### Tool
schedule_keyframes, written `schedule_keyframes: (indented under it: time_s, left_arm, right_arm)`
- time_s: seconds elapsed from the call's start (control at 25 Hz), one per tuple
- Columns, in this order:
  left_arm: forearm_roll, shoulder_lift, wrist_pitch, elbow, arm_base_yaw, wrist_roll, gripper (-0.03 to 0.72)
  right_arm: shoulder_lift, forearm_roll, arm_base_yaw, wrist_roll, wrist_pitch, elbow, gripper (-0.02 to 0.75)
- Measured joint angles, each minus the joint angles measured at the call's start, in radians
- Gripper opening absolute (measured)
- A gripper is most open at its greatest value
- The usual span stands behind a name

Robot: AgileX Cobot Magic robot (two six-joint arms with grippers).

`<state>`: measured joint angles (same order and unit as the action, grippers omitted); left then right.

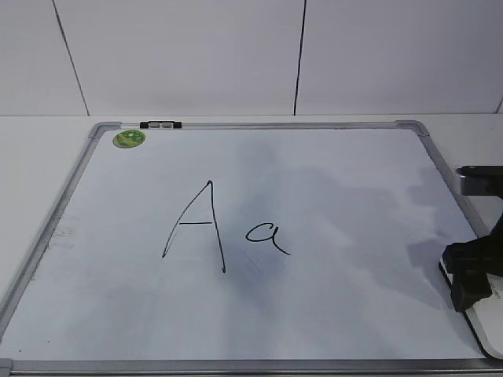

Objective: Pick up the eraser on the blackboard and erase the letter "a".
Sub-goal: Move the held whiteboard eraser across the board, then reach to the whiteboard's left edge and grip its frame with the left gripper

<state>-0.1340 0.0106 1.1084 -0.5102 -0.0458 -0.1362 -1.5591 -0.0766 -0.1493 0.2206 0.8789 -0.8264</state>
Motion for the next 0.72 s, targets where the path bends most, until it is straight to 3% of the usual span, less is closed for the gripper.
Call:
schedule_keyframes:
  time_s: [0.48, 0.72]
  left_arm:
    - [0.0, 0.0, 0.0, 0.0, 0.0, 0.0, 0.235]
    - [0.0, 0.0, 0.0, 0.0, 0.0, 0.0, 0.235]
  right_arm:
    - [-0.009, -0.027, 0.0, 0.018, -0.001, 0.0, 0.666]
    - [-0.009, -0.027, 0.0, 0.02, -0.002, 0.0, 0.613]
